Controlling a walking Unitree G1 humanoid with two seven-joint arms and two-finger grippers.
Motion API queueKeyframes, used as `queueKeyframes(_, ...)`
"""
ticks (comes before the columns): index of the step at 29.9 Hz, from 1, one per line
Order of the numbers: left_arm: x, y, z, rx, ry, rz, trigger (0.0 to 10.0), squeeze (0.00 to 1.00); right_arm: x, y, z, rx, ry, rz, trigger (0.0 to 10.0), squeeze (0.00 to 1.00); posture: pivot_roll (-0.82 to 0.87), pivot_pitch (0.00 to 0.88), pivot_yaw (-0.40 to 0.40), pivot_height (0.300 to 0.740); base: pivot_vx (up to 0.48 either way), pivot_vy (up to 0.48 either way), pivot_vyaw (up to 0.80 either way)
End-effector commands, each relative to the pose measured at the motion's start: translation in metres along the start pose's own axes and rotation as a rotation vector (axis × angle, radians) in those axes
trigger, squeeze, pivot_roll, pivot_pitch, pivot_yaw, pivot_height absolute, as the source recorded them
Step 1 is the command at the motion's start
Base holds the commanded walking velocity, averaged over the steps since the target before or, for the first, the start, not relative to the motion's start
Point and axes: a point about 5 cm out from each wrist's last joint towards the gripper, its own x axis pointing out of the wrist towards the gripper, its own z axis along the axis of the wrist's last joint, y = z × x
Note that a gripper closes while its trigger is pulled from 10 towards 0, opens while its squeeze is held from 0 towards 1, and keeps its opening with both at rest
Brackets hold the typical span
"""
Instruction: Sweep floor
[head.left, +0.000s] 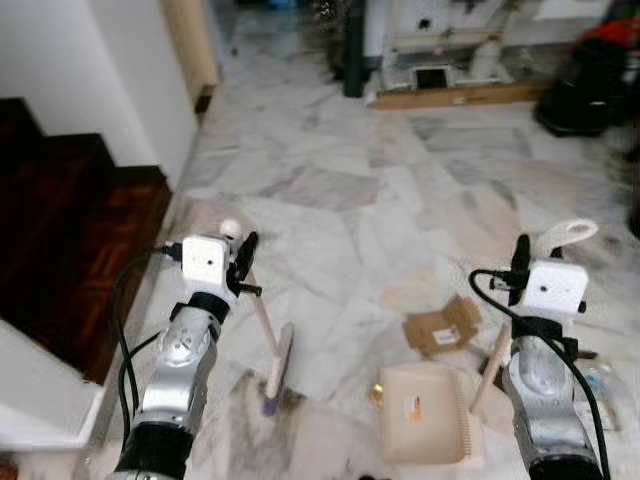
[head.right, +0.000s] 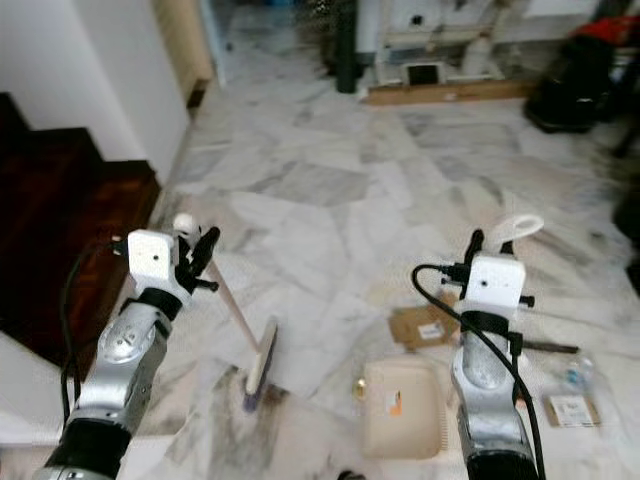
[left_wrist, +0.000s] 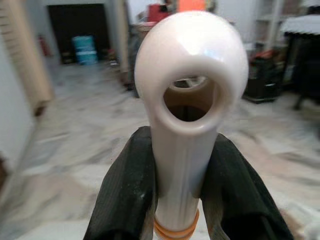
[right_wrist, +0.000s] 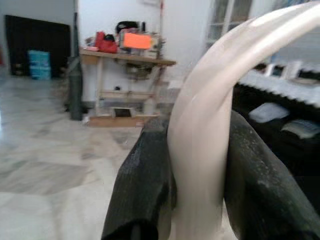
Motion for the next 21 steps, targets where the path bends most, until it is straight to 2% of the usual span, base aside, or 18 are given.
queueKeyframes(1, 0.003, 0.0063, 0.0088, 0.019, -0.032, 0.006, 10.0, 0.0, 0.0023, 0.0026, 0.012, 0.011, -0.055, 0.004, 10.0, 0.0, -0.03, 0.037, 0.091, 0.74, 0.0, 0.0, -0.8)
queueKeyframes(21, 0.0043, 0.0101, 0.0098, 0.029, -0.032, 0.027, 10.0, 0.0, 0.0035, 0.0068, 0.013, 0.0, -0.054, 0.022, 10.0, 0.0, -0.02, 0.068, 0.082, 0.74, 0.0, 0.0, -0.79)
